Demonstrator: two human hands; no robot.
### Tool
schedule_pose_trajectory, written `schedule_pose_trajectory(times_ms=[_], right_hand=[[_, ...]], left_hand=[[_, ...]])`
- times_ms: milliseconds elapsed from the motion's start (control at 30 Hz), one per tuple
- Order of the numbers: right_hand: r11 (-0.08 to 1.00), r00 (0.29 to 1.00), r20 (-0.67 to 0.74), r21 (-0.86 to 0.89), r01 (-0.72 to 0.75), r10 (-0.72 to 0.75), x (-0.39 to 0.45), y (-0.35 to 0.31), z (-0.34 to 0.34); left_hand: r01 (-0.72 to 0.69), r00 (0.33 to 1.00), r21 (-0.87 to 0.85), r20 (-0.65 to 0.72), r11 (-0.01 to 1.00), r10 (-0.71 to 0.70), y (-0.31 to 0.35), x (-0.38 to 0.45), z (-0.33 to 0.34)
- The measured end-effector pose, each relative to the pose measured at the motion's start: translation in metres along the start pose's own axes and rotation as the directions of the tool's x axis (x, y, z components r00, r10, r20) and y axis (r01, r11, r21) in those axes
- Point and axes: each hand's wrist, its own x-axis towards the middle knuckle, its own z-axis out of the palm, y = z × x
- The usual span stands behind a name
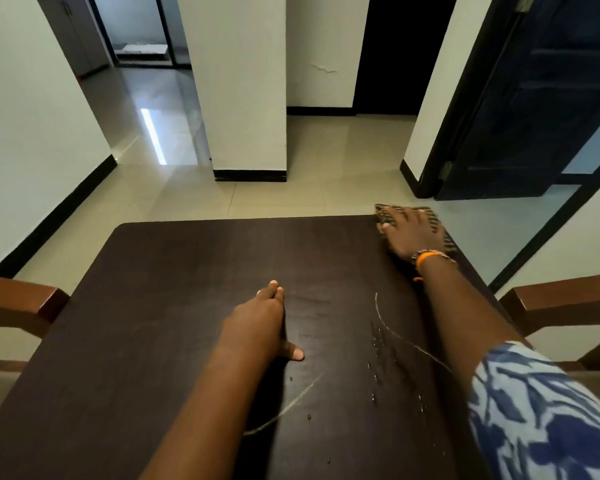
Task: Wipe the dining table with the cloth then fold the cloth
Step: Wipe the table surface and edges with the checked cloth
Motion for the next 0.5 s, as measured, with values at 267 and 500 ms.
schedule_pose_trajectory(times_ms=[267,500], right_hand=[[0.991,0.989,-0.065,0.000,-0.136,0.136,-0.025,0.014,-0.001],[0.942,0.941,0.045,0.035,0.334,-0.335,-0.089,-0.104,0.031]], left_hand=[[-0.010,1.000,-0.005,-0.004,1.000,0.010,-0.004,0.003,0.003],[0.031,0.999,0.047,0.031,0.998,-0.033,0.004,0.005,-0.002]])
